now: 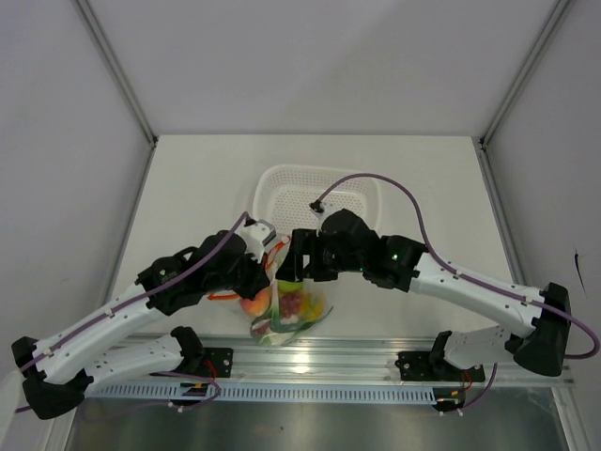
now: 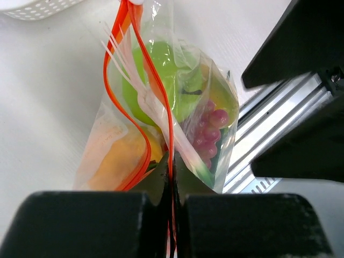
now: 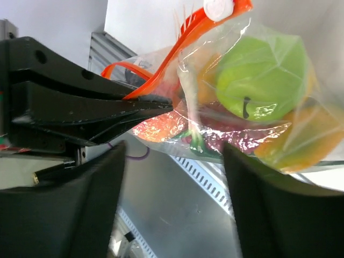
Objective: Place the food in the zip-top bag and seal the zipper
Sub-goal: Adjust the zipper food storage bag at the center of the board.
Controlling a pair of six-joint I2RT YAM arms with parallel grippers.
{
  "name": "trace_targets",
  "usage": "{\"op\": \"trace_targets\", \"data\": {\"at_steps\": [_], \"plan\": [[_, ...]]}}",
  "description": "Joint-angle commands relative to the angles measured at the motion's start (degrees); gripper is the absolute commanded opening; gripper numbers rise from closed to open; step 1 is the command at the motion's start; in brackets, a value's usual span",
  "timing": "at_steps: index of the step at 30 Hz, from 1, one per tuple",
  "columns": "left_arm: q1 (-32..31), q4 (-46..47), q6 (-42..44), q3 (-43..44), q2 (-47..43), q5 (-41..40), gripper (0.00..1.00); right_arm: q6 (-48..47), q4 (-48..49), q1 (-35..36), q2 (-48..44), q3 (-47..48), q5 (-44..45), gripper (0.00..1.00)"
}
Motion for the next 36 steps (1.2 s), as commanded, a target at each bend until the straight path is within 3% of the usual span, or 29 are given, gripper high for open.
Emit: {"op": "trace_targets", "data": {"at_steps": [1, 3, 4, 6, 11, 22, 31, 36], "plan": [[-0.01, 0.77, 0.11, 0.49, -0.04, -0.55, 0.01, -9.26, -6.11, -0.5, -3.59, 5.0, 4.1, 0.79], [-0.01, 0.95, -0.07, 0.4, 0.13, -0.11, 0.01, -13.29, -8.67, -2.95, -4.82, 4.74, 5.34, 0.86], [-0.01, 1.12, -0.16, 0.4, 0.05, -0.11, 0.01, -14.8, -8.15, -4.26, -5.96, 3.95, 5.08, 0.96], [-0.01, 1.65, -0.16, 0.31, -0.3, 0.07, 0.01, -19.18, -6.92, -8.03, -7.11, 0.45, 4.47, 0.99], [-0.01, 1.39, -0.25, 1.02, -1.27, 1.56, 0.01, -23.42, -0.34, -14.2, -8.08, -5.63, -2.73, 0.99], [-0.01, 3.32, 0.28, 0.76, -6.81, 7.01, 0.01, -31.95, 8.45, -14.82, -2.89, -5.28, -15.31, 0.9], [-0.01, 4.64, 0.9, 0.14, -6.28, 9.38, 0.01, -33.18, 3.12, -14.82, -0.44, 1.74, -12.32, 0.88], [-0.01, 6.13, 1.69, -0.04, -6.54, 13.33, 0.01, -37.83, 4.94, -15.52, 1.24, 3.25, -24.76, 0.89]]}}
